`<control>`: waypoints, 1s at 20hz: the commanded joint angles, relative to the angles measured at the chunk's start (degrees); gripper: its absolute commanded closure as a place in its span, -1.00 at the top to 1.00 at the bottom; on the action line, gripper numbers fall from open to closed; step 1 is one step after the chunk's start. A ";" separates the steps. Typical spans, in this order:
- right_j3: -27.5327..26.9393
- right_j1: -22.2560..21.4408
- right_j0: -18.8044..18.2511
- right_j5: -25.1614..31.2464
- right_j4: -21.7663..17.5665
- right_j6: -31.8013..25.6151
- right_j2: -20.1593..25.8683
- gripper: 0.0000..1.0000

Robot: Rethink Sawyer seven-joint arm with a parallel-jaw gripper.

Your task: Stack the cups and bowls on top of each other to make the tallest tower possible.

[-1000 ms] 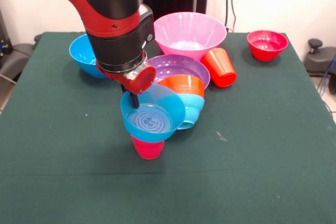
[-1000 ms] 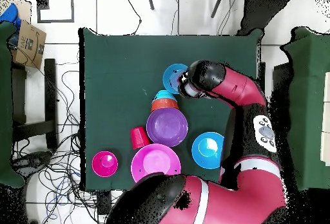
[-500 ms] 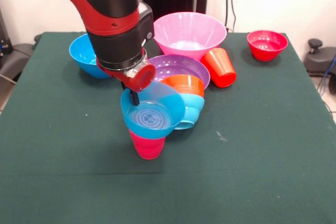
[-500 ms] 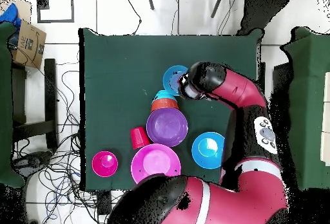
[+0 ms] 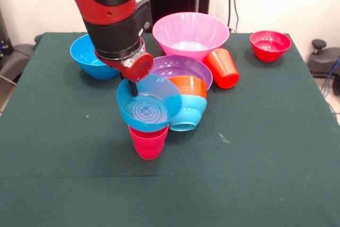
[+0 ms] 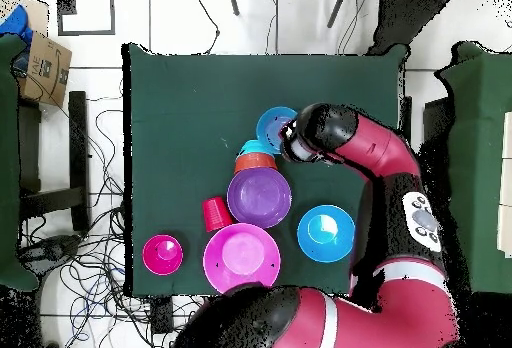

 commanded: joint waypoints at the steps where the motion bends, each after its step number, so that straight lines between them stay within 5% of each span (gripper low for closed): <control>1: 4.64 0.00 -0.48 -2.13 0.01 1.75 4.80 -1.00; 20: 6.70 1.40 -2.93 -8.33 1.22 2.02 8.38 -1.00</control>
